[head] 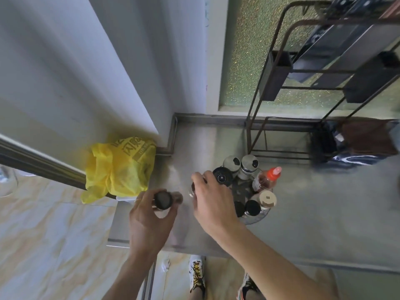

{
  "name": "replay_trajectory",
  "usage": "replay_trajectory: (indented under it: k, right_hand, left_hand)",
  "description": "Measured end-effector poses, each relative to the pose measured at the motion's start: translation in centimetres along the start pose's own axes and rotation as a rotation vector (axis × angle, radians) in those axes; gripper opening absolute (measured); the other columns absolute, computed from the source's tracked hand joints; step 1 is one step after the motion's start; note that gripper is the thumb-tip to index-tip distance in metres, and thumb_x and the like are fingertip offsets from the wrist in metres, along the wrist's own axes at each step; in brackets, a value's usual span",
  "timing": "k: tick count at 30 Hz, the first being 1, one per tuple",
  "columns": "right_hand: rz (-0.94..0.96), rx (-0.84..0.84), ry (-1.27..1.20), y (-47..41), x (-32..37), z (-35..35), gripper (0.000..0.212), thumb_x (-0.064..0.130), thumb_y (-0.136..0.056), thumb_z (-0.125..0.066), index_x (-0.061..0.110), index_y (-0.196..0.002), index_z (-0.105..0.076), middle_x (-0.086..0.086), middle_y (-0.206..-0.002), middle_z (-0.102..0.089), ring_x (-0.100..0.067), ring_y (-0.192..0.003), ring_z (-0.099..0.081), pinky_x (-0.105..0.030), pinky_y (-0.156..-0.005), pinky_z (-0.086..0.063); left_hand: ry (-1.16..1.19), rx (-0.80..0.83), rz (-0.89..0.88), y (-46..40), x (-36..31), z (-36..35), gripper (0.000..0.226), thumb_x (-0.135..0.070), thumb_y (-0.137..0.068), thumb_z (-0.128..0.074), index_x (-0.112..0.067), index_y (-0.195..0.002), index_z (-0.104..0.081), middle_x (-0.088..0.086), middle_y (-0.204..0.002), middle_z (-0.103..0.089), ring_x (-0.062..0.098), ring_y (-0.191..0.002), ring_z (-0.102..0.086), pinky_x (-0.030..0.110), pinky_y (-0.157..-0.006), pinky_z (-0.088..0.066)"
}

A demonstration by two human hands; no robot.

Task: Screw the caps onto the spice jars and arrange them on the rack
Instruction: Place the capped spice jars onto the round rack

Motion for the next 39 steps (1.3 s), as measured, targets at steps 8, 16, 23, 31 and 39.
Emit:
replay_trajectory:
  k: [8, 16, 23, 31, 39]
  right_hand:
    - [-0.153, -0.203, -0.1, 3.0, -10.7, 11.8, 0.035, 0.023, -0.075, -0.08, 0.026, -0.104, -0.06, 0.005, -0.099, -0.065, -0.02, -0.087, -0.066, -0.033, -0.074, -0.053]
    - [-0.084, 0.018, 0.016, 0.6, -13.9, 6.2, 0.04, 0.021, -0.077, -0.074, 0.019, -0.114, -0.058, -0.001, -0.111, -0.054, -0.029, -0.092, -0.066, -0.041, -0.077, -0.054]
    - [-0.035, 0.053, 0.289, -0.2, -13.4, 2.6, 0.037, 0.023, -0.088, -0.068, 0.018, -0.119, -0.05, 0.0, -0.108, -0.069, -0.028, -0.094, -0.069, -0.034, -0.065, -0.037]
    - [-0.081, 0.083, 0.352, -0.4, -13.8, 0.8, 0.025, 0.017, -0.089, -0.063, 0.018, -0.113, -0.057, -0.002, -0.105, -0.073, -0.027, -0.092, -0.071, -0.031, -0.071, -0.026]
    - [-0.094, -0.177, -0.097, 1.9, -15.9, 5.1, 0.027, 0.029, -0.083, -0.074, 0.029, -0.108, -0.064, 0.01, -0.1, -0.072, -0.017, -0.086, -0.068, -0.032, -0.071, -0.052]
  left_hand:
    - [-0.097, 0.244, -0.488, -2.7, -15.6, -4.3, 0.03, -0.03, -0.073, -0.078, -0.026, -0.098, -0.062, -0.009, -0.092, -0.063, 0.016, -0.08, -0.061, 0.031, -0.069, -0.053]
    - [-0.553, 0.374, -0.704, -2.7, -14.5, -13.0, 0.027, -0.037, -0.064, -0.07, -0.018, -0.081, -0.062, -0.002, -0.073, -0.067, 0.026, -0.086, -0.056, 0.033, -0.081, -0.041]
    - [-0.749, 0.387, -0.77, -2.5, -12.9, -15.5, 0.039, -0.037, -0.065, -0.071, -0.016, -0.097, -0.07, 0.01, -0.111, -0.058, 0.03, -0.1, -0.05, 0.039, -0.09, -0.044]
    - [-0.871, 0.386, -0.6, -2.4, -12.1, -17.1, 0.033, -0.038, -0.076, -0.066, -0.024, -0.106, -0.069, 0.013, -0.131, -0.042, 0.032, -0.114, -0.038, 0.042, -0.1, -0.034]
    - [-0.612, 0.463, -0.52, -2.6, -12.7, -13.3, 0.058, -0.066, -0.065, -0.071, -0.033, -0.113, -0.065, 0.0, -0.129, -0.043, 0.024, -0.118, -0.038, 0.037, -0.102, -0.04]
Point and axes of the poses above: each hand's wrist, its own y-axis away from the middle knuckle, its own z-axis out of the back of the hand, x = y × z, the point moved 4 cm from there along -y, towards the middle knuckle
